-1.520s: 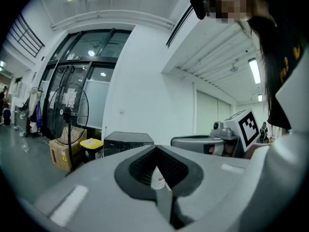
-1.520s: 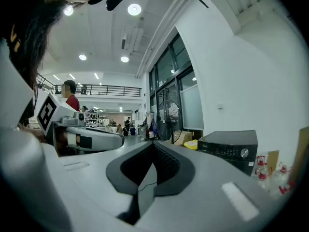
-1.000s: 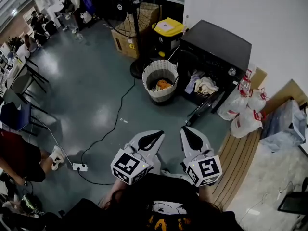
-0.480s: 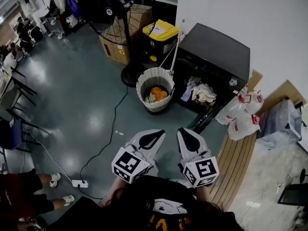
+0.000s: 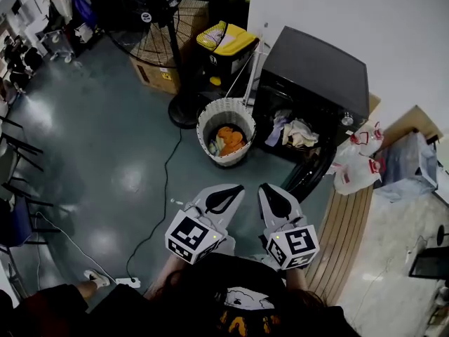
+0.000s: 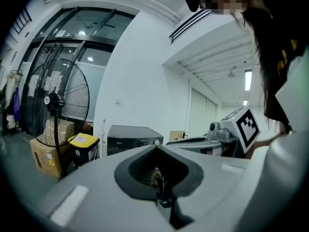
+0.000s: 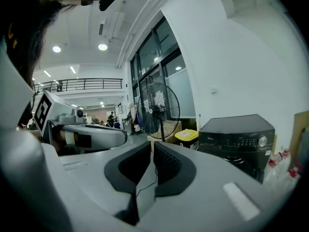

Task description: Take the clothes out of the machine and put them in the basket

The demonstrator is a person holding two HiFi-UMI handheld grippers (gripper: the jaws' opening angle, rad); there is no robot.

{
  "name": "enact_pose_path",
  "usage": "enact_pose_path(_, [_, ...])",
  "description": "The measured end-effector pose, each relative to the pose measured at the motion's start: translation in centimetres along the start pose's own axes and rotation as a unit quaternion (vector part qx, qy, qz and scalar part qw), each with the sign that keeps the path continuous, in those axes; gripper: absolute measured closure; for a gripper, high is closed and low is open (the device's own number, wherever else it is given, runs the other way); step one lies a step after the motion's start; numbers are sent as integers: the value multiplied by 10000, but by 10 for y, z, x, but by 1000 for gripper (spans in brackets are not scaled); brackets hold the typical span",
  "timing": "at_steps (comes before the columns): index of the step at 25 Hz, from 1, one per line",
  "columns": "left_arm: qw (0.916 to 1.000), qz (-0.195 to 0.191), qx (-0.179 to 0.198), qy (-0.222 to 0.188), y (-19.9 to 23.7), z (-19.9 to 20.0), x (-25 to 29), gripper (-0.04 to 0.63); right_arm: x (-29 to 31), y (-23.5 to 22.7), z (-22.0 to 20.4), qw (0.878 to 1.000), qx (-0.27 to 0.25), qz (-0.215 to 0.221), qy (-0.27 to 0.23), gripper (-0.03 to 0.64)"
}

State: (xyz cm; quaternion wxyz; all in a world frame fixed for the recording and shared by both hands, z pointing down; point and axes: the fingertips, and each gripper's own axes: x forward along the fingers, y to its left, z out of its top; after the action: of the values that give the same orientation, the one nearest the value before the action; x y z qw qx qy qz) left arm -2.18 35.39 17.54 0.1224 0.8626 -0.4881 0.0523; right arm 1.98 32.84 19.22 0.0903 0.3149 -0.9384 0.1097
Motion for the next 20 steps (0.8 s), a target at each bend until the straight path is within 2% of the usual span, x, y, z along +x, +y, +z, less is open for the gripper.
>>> enact_pose_path(5, [9999, -129, 69, -29, 32, -1, -7, 595, 23, 5, 1, 9995, -107, -293, 30, 575])
enact_pose_path(10, [9999, -132, -69, -73, 52, -4, -12, 595, 30, 9, 3, 9983, -278, -478, 162, 574])
enact_pose_path(20, [9989, -431, -139, 133, 50, -19, 13, 595, 36, -17, -13, 9964, -206, -755, 339, 572])
